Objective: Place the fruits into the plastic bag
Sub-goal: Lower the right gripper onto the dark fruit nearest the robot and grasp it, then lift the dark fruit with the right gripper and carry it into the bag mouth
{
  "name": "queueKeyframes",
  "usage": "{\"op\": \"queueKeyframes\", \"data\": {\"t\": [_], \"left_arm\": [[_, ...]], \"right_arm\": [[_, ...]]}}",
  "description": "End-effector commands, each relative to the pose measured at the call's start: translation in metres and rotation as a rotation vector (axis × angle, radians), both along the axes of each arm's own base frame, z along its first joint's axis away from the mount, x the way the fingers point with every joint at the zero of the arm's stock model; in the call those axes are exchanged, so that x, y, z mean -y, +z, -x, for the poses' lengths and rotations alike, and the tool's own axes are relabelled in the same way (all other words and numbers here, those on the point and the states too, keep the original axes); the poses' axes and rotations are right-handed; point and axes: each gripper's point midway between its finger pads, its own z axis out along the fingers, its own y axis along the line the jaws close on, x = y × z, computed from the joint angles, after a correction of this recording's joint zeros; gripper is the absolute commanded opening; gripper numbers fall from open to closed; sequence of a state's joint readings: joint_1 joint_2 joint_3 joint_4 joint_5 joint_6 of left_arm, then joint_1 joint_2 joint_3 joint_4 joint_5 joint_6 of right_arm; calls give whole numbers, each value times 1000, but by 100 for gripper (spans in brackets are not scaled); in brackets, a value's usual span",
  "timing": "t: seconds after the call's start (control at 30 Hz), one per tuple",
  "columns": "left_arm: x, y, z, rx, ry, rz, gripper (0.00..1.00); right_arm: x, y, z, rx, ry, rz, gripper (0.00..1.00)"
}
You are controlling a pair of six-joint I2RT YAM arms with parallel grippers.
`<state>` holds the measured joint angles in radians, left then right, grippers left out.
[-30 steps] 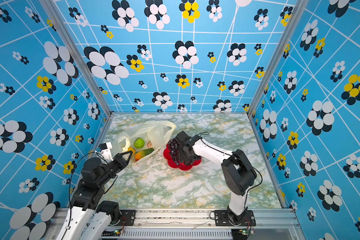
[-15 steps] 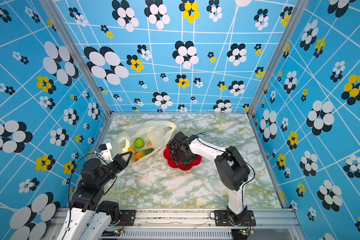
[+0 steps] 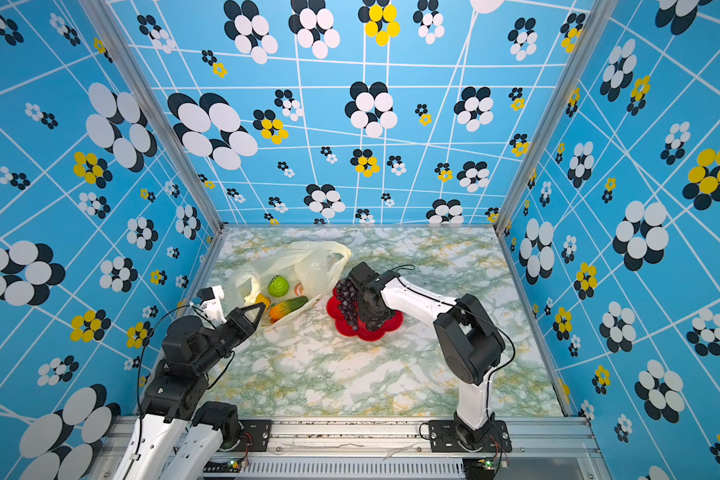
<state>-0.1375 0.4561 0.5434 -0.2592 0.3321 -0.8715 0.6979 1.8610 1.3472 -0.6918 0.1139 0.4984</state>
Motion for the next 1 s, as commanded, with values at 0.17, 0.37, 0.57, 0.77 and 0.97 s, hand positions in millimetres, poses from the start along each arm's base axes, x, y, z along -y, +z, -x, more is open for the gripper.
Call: {"op": "queueKeyframes", "data": {"t": [0.17, 0.37, 0.57, 0.77, 0.97], "left_arm": [[-3, 3, -1, 15, 13, -6, 0], [-3, 3, -1, 15, 14, -3, 0], [-3, 0, -1, 11, 14, -1, 0], [-3, -1, -1, 11, 15, -3, 0], [-2, 1, -3, 11, 12, 0, 0]], "right_arm": [[-9, 27, -6, 69, -23, -121, 35], [-13, 44, -7, 96, -31, -180, 33], [-14, 61, -11, 141, -38, -228, 32], [-16, 75, -17, 181, -40, -262, 31], [-28, 100, -24, 246, -16, -349, 31]]}}
